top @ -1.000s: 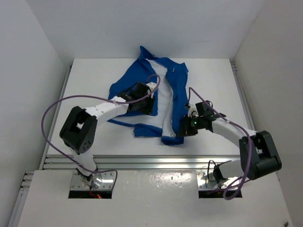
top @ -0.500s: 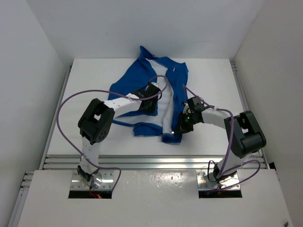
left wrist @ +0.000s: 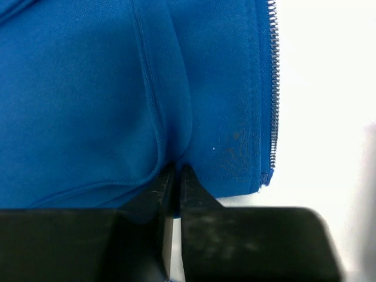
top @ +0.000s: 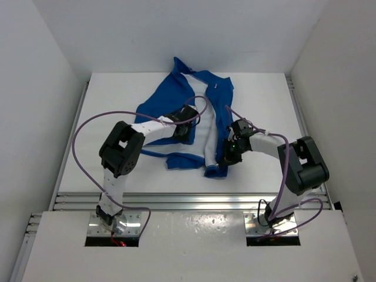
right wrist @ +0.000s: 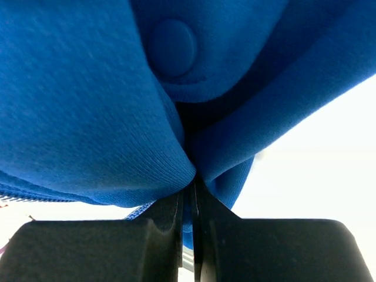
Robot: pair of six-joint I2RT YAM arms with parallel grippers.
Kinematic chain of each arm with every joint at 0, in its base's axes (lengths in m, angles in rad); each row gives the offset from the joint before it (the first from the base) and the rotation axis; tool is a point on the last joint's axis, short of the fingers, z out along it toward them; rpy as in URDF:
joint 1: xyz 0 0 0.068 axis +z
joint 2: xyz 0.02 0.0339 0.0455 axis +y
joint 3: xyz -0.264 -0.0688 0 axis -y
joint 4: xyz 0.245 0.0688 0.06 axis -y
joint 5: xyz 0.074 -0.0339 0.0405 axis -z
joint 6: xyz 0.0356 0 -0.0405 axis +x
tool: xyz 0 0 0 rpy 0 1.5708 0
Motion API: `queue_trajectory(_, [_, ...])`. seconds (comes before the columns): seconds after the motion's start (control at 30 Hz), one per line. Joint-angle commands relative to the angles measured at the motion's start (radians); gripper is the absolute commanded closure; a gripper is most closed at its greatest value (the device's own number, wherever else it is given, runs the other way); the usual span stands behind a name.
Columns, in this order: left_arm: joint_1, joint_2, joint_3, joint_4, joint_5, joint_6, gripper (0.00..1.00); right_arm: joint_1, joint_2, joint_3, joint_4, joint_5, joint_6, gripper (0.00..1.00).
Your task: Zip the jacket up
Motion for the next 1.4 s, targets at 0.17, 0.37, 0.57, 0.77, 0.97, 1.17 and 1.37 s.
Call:
queue_trajectory(0.17, [0.081, -0.056, -0.001, 0.091, 0.214, 0.055, 1.0, -0.093, -0.001, 0.052, -0.017, 0.126, -0.081, 1.0])
queue_trajectory(0.37, [0.081, -0.21, -0.064, 0.138, 0.318, 0.169, 1.0, -0.175, -0.044, 0.045, -0.026, 0.115, -0.102, 1.0])
queue_trajectory(0.57, [0.081, -0.389, -0.2, 0.096, 0.319, 0.316, 1.0, -0.231, -0.113, 0.048, -0.039, 0.065, -0.102, 1.0])
queue_trajectory(0.77, [0.09, -0.501, -0.313, 0.034, 0.268, 0.462, 1.0, -0.234, -0.165, 0.048, -0.055, 0.008, -0.124, 1.0])
queue_trajectory(0.97, [0.119, -0.582, -0.426, -0.003, 0.217, 0.575, 1.0, -0.229, -0.225, 0.051, -0.063, -0.058, -0.156, 1.0])
queue_trajectory(1.17, [0.141, -0.604, -0.517, -0.026, 0.196, 0.626, 1.0, -0.226, -0.262, 0.066, -0.069, -0.118, -0.164, 1.0])
queue_trajectory(1.37, [0.171, -0.595, -0.543, -0.004, 0.254, 0.626, 1.0, -0.212, -0.271, 0.068, -0.074, -0.152, -0.171, 1.0])
